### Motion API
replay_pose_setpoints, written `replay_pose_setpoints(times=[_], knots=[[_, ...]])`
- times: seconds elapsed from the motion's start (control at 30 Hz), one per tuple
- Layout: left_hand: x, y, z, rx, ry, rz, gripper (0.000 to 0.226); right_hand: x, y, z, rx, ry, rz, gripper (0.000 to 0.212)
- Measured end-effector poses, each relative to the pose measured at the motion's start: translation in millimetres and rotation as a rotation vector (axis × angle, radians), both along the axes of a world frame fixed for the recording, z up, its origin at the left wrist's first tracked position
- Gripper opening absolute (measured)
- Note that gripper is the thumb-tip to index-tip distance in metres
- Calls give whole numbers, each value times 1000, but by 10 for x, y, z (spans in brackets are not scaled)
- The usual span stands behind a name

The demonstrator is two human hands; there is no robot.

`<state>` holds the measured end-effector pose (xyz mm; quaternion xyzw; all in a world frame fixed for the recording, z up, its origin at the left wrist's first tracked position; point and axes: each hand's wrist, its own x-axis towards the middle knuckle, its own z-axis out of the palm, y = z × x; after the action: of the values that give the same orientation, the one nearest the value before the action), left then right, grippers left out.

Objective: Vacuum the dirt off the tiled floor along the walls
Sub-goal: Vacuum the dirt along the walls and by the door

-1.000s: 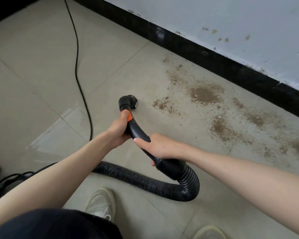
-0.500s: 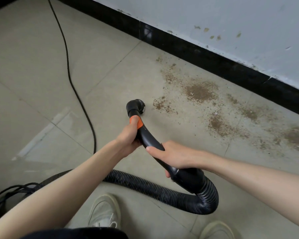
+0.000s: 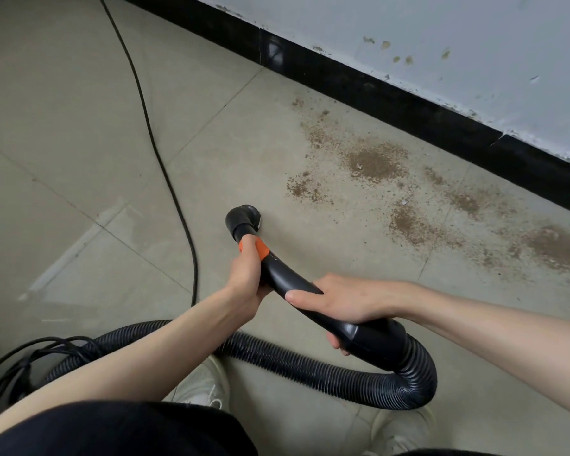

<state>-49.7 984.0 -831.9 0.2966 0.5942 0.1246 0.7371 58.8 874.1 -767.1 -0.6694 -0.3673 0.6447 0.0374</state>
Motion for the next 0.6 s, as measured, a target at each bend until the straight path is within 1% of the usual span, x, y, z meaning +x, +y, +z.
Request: replay_pose_setpoints(times=[0.1,0.23,0.33,0.47,0.6], knots=[[7,-63,4,-15,-21,-19,27,-3,-60,18,4,-13,3,60],[80,-87,21,-13,-47,-65,27,-2,-111,4,28,-103,-13,68],[169,-84,18,-48,-92,-90,28,21,-138,1,59,-172,-7,60],[306,-65,-10,-82,-122,-143,34,80,-178,-36,64,-199,-63,56],[405,-42,-53,-68,-126,-157,34,107,-170,-86,63,-214,-111,52]])
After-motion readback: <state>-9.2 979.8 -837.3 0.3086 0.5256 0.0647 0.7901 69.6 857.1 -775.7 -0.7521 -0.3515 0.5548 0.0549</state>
